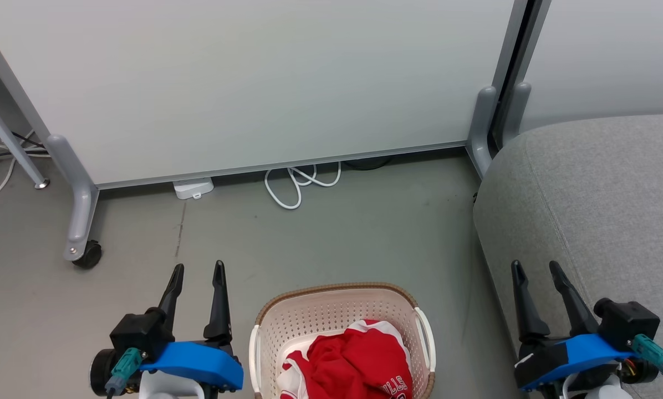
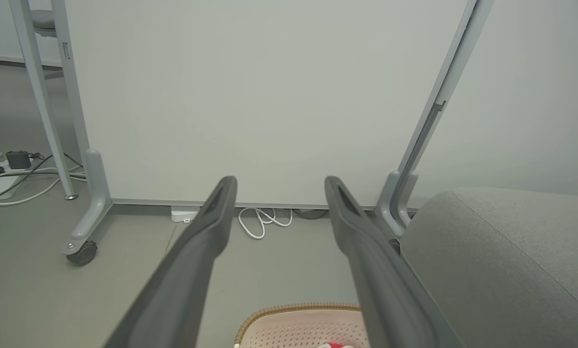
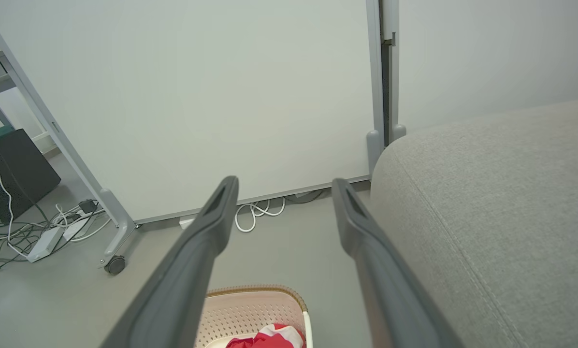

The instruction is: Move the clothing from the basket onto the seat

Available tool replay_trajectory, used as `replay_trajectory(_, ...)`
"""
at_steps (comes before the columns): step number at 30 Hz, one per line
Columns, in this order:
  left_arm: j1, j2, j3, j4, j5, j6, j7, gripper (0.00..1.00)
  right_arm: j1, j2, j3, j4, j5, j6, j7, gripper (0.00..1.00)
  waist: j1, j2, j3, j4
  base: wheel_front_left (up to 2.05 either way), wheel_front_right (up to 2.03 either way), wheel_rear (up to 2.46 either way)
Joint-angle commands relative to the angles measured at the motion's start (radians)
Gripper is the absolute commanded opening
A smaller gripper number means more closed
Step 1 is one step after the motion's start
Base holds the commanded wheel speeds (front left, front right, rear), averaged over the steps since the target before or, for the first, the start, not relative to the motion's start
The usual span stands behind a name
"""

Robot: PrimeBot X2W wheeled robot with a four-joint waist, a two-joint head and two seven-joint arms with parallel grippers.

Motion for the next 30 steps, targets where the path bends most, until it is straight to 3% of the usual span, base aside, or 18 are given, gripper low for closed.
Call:
replay_trajectory(1, -0.017, 0.004, -0.002, 0.002, 0.019, -0.002, -0.007, 1.00, -0.002, -0.007, 0.003, -0.008, -0.022, 0.002, -0.009, 1.00, 0.0000, 0.0000, 0.002, 0.000, 0.00, 0.00, 0.00)
replay_trajectory(18, -0.029, 0.004, -0.019, 0.024, 0.119, 0.006, -0.039, 1.00, -0.010, -0.008, 0.003, 0.002, -0.128, 0.002, -0.038, 1.00, 0.0000, 0.0000, 0.007, 0.001, 0.00, 0.00, 0.00)
replay_trajectory(30, -0.020, 0.004, -0.019, 0.024, 0.105, 0.006, -0.038, 1.00, -0.007, -0.008, 0.003, 0.003, -0.120, 0.002, -0.040, 1.00, 0.0000, 0.0000, 0.002, 0.001, 0.00, 0.00, 0.00)
